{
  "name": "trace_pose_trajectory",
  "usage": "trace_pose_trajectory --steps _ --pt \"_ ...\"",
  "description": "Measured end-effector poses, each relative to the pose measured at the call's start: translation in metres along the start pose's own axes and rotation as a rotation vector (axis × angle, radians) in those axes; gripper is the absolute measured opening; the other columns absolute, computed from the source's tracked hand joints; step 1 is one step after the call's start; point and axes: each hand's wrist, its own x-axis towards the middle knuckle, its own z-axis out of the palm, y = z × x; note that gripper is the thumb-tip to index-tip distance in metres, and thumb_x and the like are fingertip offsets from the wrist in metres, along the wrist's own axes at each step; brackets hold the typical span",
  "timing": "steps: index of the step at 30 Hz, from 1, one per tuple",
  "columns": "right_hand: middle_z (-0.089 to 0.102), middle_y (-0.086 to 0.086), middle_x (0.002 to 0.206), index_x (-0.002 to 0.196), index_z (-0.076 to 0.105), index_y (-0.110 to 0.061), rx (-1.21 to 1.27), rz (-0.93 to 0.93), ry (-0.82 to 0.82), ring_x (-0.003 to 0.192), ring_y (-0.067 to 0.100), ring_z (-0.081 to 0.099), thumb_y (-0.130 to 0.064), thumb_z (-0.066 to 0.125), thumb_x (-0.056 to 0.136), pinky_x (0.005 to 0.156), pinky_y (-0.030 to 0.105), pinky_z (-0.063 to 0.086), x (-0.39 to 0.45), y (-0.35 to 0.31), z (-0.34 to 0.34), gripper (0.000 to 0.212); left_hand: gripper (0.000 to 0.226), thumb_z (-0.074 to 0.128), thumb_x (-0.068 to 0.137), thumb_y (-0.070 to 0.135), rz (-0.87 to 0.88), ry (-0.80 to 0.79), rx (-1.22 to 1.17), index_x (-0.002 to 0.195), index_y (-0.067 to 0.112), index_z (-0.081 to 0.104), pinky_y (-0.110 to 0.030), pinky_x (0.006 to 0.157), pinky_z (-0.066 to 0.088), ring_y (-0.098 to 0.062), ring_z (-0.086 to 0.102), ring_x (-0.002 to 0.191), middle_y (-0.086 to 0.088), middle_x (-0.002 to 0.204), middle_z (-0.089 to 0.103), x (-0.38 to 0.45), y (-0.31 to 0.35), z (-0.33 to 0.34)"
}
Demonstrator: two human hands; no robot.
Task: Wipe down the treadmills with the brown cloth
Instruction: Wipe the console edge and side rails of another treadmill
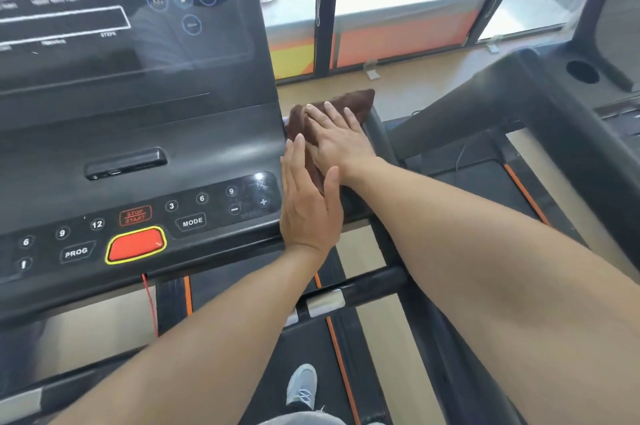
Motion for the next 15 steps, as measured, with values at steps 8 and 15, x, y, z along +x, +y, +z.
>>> trace_pose_trajectory --steps 8,15 --pt "0.008 -0.006 0.174 0.165 0.018 -0.028 0.150 0.342 0.108 0.160 0.023 0.005 -0.045 0.023 0.111 0.128 0.048 0.007 -0.007 0.030 -0.002 0.056 0.058 0.036 0.106 0.036 0.047 0.071 0.077 0.156 0.007 0.031 -0.050 0.121 0.030 -0.027 0.031 0.152 -0.010 0.160 0.039 0.003 -0.002 0.008" --pt "0.058 0.012 0.143 0.150 0.042 -0.025 0.579 0.609 0.116 0.130 0.038 0.056 -0.061 0.032 0.106 0.106 0.047 0.041 -0.072 0.064 0.000 0.057 0.054 0.037 0.109 0.031 0.082 -0.006 0.123 0.158 0.010 0.030 -0.044 0.123 0.027 -0.024 0.028 0.153 -0.008 0.163 0.035 0.001 -0.005 0.007"
